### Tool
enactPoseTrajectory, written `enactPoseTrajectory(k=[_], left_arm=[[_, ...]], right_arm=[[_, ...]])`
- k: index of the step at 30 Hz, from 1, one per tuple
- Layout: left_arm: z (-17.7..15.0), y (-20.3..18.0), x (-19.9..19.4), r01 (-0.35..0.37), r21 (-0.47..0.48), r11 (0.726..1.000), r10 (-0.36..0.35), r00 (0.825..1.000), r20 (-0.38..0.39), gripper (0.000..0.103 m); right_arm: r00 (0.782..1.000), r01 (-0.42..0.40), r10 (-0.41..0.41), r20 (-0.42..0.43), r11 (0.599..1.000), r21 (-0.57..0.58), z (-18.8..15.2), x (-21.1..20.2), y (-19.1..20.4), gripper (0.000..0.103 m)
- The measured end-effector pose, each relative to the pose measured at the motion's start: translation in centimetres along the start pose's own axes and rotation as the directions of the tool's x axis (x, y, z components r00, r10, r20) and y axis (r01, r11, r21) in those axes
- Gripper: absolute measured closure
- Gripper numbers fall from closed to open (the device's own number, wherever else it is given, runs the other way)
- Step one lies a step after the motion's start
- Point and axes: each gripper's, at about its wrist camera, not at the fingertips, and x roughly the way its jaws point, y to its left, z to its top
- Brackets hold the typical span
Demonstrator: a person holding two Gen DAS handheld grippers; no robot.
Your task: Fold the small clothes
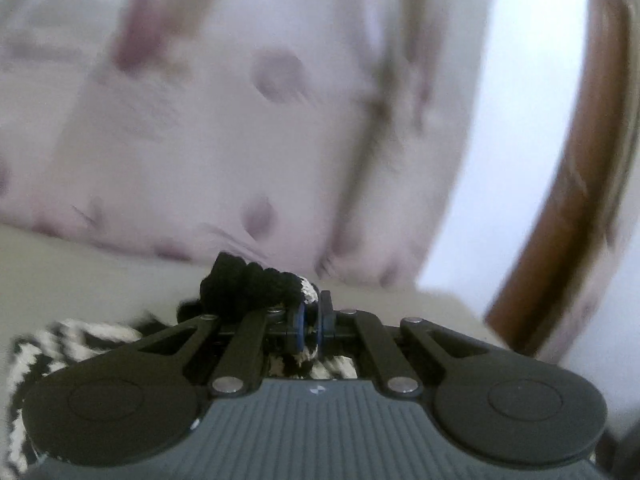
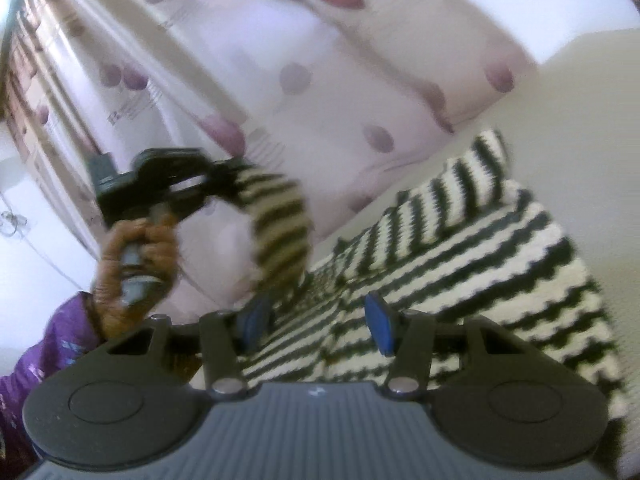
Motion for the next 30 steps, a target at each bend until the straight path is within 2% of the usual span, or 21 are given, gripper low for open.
enactPoseTrajectory(k=[3,7,8,9,10,11,12,13,15,17,19,20,22,24,26,28,30], left_arm=[[-3.2,-2.7,5.0,0.028,0.064,0.998,-0.022,0.996,-0.085,0.099],[-7.0,-4.9,9.1,0.081,0.172,0.982,-0.049,0.982,-0.184,0.096],[-7.6,-5.2,9.9,0.085,0.198,0.976,-0.045,0.979,-0.198,0.087],[-8.1,-5.4,10.2,0.100,0.220,0.970,-0.052,0.976,-0.210,0.066],[-8.6,-5.2,10.0,0.118,0.227,0.967,-0.069,0.975,-0.210,0.054],[-8.6,-5.0,9.9,0.134,0.227,0.964,-0.092,0.978,-0.188,0.028],[-8.7,-4.6,9.1,0.155,0.226,0.962,-0.125,0.982,-0.139,0.009],[-8.8,-4.3,8.0,0.177,0.226,0.958,-0.162,0.983,-0.086,0.003],[-8.6,-3.5,5.8,0.211,0.235,0.949,-0.218,0.976,0.005,0.000],[-8.3,-2.4,4.3,0.212,0.206,0.955,-0.220,0.975,0.012,0.000],[-8.1,0.3,2.9,0.213,0.130,0.968,-0.217,0.976,0.016,0.000],[-8.2,1.7,1.8,0.187,0.105,0.977,-0.191,0.981,0.025,0.000],[-8.6,4.9,0.0,0.089,0.061,0.994,-0.091,0.995,0.035,0.000],[-9.6,8.9,-1.2,0.013,0.022,1.000,-0.014,1.000,0.024,0.000],[-10.8,12.5,-2.0,-0.081,-0.007,0.997,0.081,0.997,0.005,0.000],[-11.9,15.8,-2.7,-0.163,-0.052,0.985,0.163,0.987,-0.017,0.001],[-12.9,18.6,-3.7,-0.195,-0.130,0.972,0.194,0.981,-0.024,0.001]], right_arm=[[1.000,0.017,-0.018,0.011,0.999,0.032,0.3,-0.5,-1.5,0.050],[0.999,0.037,-0.039,0.030,0.998,0.059,0.7,-1.2,-3.2,0.050],[0.998,0.040,-0.042,0.036,0.997,0.066,0.8,-1.3,-3.5,0.050],[0.998,0.042,-0.045,0.039,0.996,0.073,1.0,-1.4,-3.9,0.050],[0.998,0.046,-0.050,0.042,0.996,0.080,1.2,-1.5,-4.3,0.050],[0.998,0.050,-0.054,0.044,0.995,0.085,1.4,-1.5,-4.5,0.050],[0.997,0.054,-0.058,0.044,0.995,0.089,1.7,-1.4,-4.8,0.050],[0.997,0.062,-0.065,0.039,0.994,0.085,2.1,-1.2,-4.9,0.050],[0.995,0.095,-0.096,0.026,0.994,0.047,3.0,-0.6,-4.8,0.050],[0.994,0.104,-0.104,0.027,0.995,-0.004,4.2,0.1,-4.3,0.050],[0.990,0.139,-0.138,0.015,0.988,-0.066,5.8,1.6,-3.4,0.050],[0.990,0.144,-0.143,0.016,0.984,-0.101,6.5,2.3,-3.0,0.050],[0.989,0.145,-0.146,0.009,0.974,-0.173,8.0,3.9,-2.5,0.050],[0.979,0.199,-0.204,0.002,0.950,-0.241,9.5,6.1,-2.4,0.050],[0.975,0.210,-0.221,-0.001,0.926,-0.315,11.0,8.4,-2.7,0.050],[0.959,0.251,-0.281,-0.043,0.908,-0.336,12.4,11.3,-3.8,0.050],[0.937,0.283,-0.336,-0.096,0.891,-0.356,13.2,14.1,-5.0,0.051]])
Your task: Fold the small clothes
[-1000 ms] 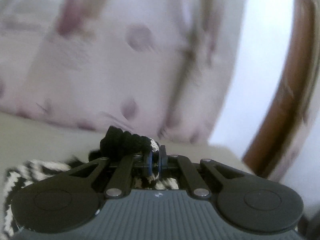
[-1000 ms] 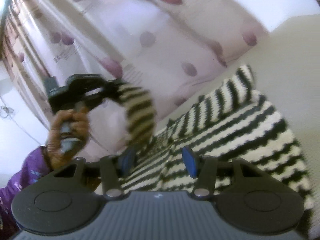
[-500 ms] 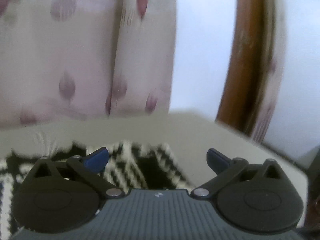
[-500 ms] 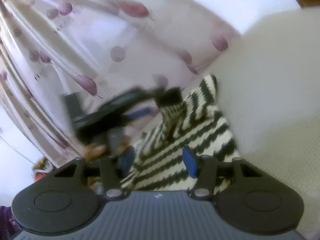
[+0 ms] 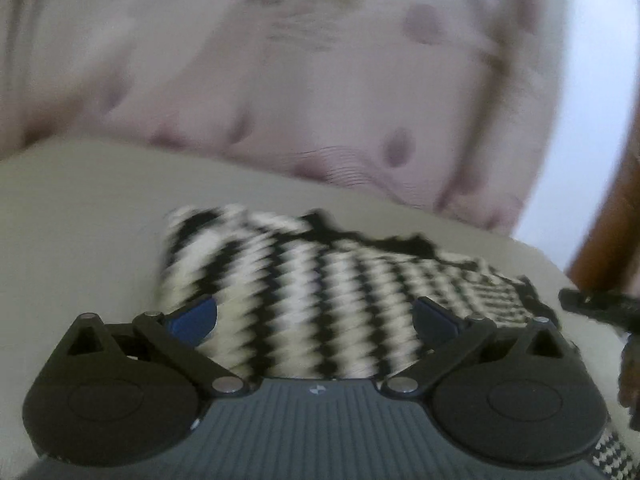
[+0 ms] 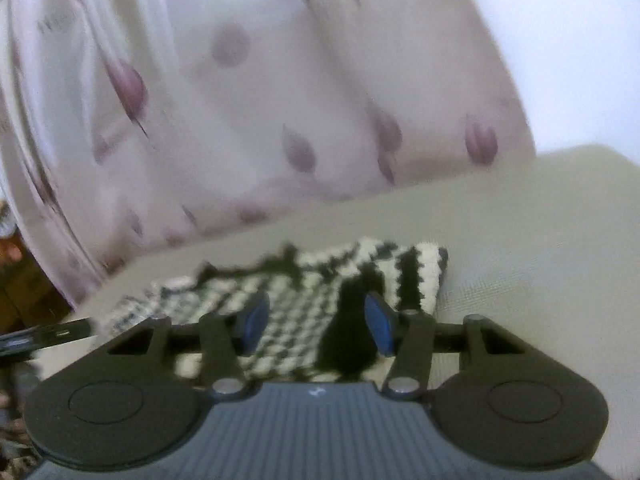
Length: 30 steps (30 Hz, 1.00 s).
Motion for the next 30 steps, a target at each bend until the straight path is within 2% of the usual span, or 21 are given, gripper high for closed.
enactPoseTrajectory(k=[1,3,4,5,7,8,10,12,14,20,25,30], left_arm=[[-0.3,1.1,0.0,-0.016,-0.032,0.999,0.016,1.000,0.008,0.001],[-0.4,2.4,0.3,-0.054,-0.074,0.996,0.055,0.998,0.019,0.000],[-0.6,2.8,0.4,-0.062,-0.097,0.993,0.064,0.998,0.018,0.000],[-0.8,3.3,0.0,-0.053,-0.130,0.990,0.056,0.998,0.021,0.001],[-0.8,3.5,-0.6,-0.039,-0.154,0.987,0.046,0.998,0.043,0.000],[-0.8,3.2,-0.4,-0.058,-0.140,0.988,0.065,0.997,0.048,0.000],[-0.7,2.9,-0.6,-0.063,-0.116,0.991,0.071,0.995,0.066,0.000],[-0.8,2.0,-1.3,-0.071,-0.081,0.994,0.078,0.994,0.078,0.000],[-1.0,1.4,-1.0,-0.095,-0.061,0.994,0.099,0.993,0.066,0.000],[-0.8,2.3,-0.1,-0.124,-0.125,0.984,0.130,0.991,0.034,0.000],[-0.9,2.8,0.0,-0.166,-0.167,0.972,0.171,0.985,0.014,0.000],[-0.8,2.5,0.3,-0.192,-0.148,0.970,0.193,0.981,-0.007,0.001]], right_arm=[[0.999,0.035,-0.035,-0.018,0.999,-0.015,0.2,1.2,-0.1,0.051],[0.994,0.054,-0.058,-0.087,0.997,-0.046,0.4,3.8,-0.3,0.053],[0.988,0.091,-0.097,-0.123,0.994,-0.053,0.4,4.9,-0.4,0.065],[0.980,0.113,-0.119,-0.161,0.992,-0.050,0.3,6.0,-0.5,0.084],[0.985,0.079,-0.086,-0.151,0.996,-0.052,0.4,6.4,-0.1,0.091],[0.988,0.075,-0.084,-0.131,0.994,-0.077,0.5,6.2,0.4,0.092],[0.998,0.046,-0.049,-0.035,0.996,-0.070,1.3,4.9,1.0,0.093],[0.996,0.040,-0.036,0.086,0.998,-0.044,2.5,3.1,1.3,0.093],[0.991,0.036,-0.035,0.132,0.999,-0.005,3.1,2.5,0.8,0.093],[0.983,0.165,-0.171,0.069,0.982,0.088,0.5,3.9,-2.6,0.093],[0.991,0.129,-0.133,0.019,0.982,0.136,-0.6,4.9,-3.9,0.093],[0.989,0.145,-0.140,-0.040,0.969,0.199,-0.8,5.5,-5.0,0.092]])
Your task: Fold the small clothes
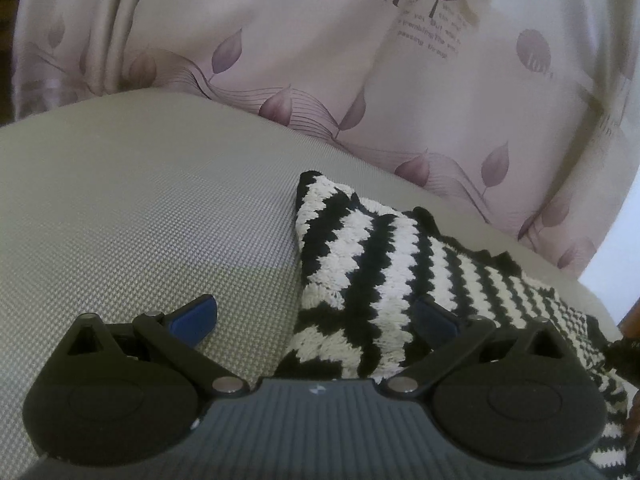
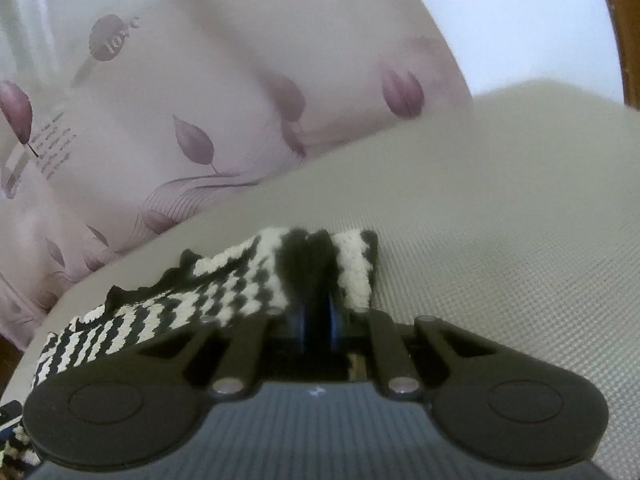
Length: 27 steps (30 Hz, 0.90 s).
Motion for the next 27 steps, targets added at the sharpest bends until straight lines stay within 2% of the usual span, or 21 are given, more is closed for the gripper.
enactPoseTrajectory(k=[4,6,8,9,10,12,14,16,19,25,27], left_arm=[[0.1,-0.3,0.4,-0.002,0.025,1.000,0.002,1.000,-0.027,0.001],[0.3,-0.4,0.4,0.038,0.056,0.998,-0.035,0.998,-0.053,0.002],[0.9,-0.6,-0.8,0.085,0.099,0.991,-0.076,0.993,-0.089,0.003],[1.1,-0.6,-2.0,0.104,0.112,0.988,-0.094,0.991,-0.095,0.001],[1.2,-0.4,-3.3,0.130,0.116,0.985,-0.119,0.988,-0.097,0.000],[1.1,0.2,-6.0,0.187,0.121,0.975,-0.173,0.978,-0.112,0.000],[0.6,1.1,-8.3,0.206,0.125,0.971,-0.190,0.973,-0.131,0.000],[-0.4,2.4,-10.4,0.215,0.113,0.970,-0.198,0.970,-0.143,0.000],[-2.0,3.9,-12.5,0.220,0.108,0.969,-0.198,0.962,-0.187,0.003],[-4.7,5.5,-15.2,0.234,0.068,0.970,-0.214,0.952,-0.221,0.013],[-5.4,5.7,-15.6,0.262,0.055,0.963,-0.242,0.939,-0.243,0.013]], right_arm=[[1.000,0.011,-0.011,-0.014,1.000,-0.016,0.2,0.4,0.3,0.092],[1.000,0.004,-0.004,-0.027,1.000,-0.009,0.5,0.0,0.1,0.088],[1.000,-0.020,0.020,-0.006,0.999,0.047,0.7,-2.5,-0.1,0.085],[0.998,-0.055,0.053,0.029,0.997,0.062,0.4,-4.9,-0.1,0.085],[0.996,-0.083,0.081,0.040,0.996,0.045,0.0,-6.9,0.0,0.085],[0.991,-0.134,0.134,0.011,0.991,-0.008,-1.8,-10.9,0.1,0.085],[0.985,-0.169,0.168,-0.032,0.985,-0.029,-4.6,-15.2,-0.5,0.083],[0.984,-0.164,0.160,-0.078,0.985,-0.047,-7.3,-18.2,-1.1,0.083],[0.988,-0.127,0.118,-0.103,0.988,-0.087,-11.0,-21.9,-1.7,0.083],[0.988,-0.125,0.120,-0.098,0.991,-0.043,-15.0,-25.5,-2.2,0.082],[0.987,-0.128,0.125,-0.101,0.991,-0.032,-15.5,-25.6,-2.1,0.076]])
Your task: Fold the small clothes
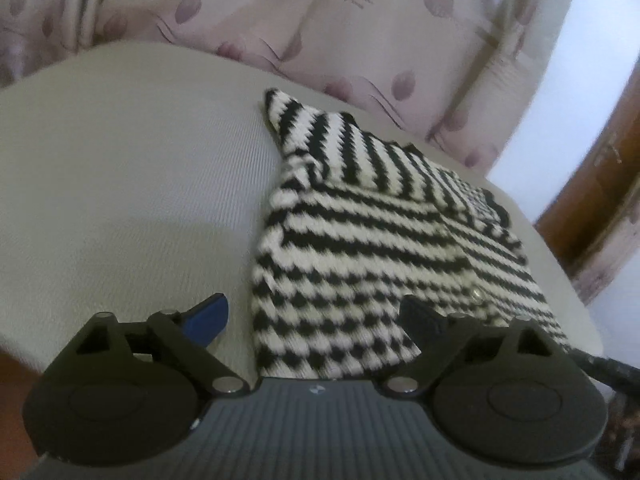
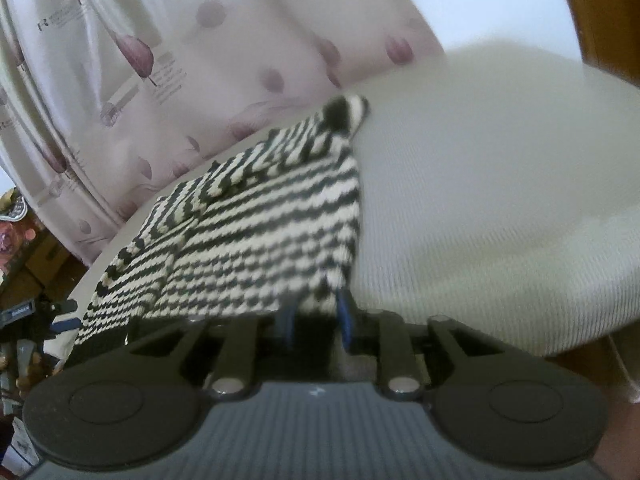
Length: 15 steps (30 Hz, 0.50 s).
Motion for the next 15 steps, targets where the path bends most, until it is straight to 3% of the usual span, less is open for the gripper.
enactPoseTrajectory(k=[3,5,8,13,14,15], left_arm=[[-1.1,0.0,-0.2,0.010,-0.006,1.000,-0.010,1.000,-0.002,0.013],[-1.6,-0.1,-0.4,0.017,-0.004,1.000,-0.017,1.000,0.005,0.013],[-2.5,-0.1,-0.5,0.043,-0.035,0.998,-0.043,0.999,-0.005,0.016],[-3.6,0.7,-0.7,0.092,-0.127,0.988,-0.094,0.995,-0.015,0.033],[-3.7,1.0,-0.6,0.091,-0.144,0.985,-0.095,0.995,-0.020,0.051],[-3.8,1.4,-0.4,0.083,-0.169,0.982,-0.091,0.995,-0.038,0.079]], right_arm=[[0.999,-0.045,0.045,0.014,0.998,0.036,-0.3,0.1,0.0,0.056],[0.997,-0.078,0.076,0.031,0.994,0.074,-0.5,0.2,-0.2,0.049],[0.996,-0.085,0.082,0.036,0.991,0.100,-0.8,0.3,-0.1,0.047],[0.993,-0.112,0.114,-0.005,0.983,0.147,-1.6,0.8,-0.2,0.047],[0.993,-0.117,0.119,-0.005,0.982,0.150,-1.7,0.9,-0.2,0.047],[0.992,-0.125,0.127,-0.006,0.980,0.155,-1.8,0.9,-0.2,0.048]])
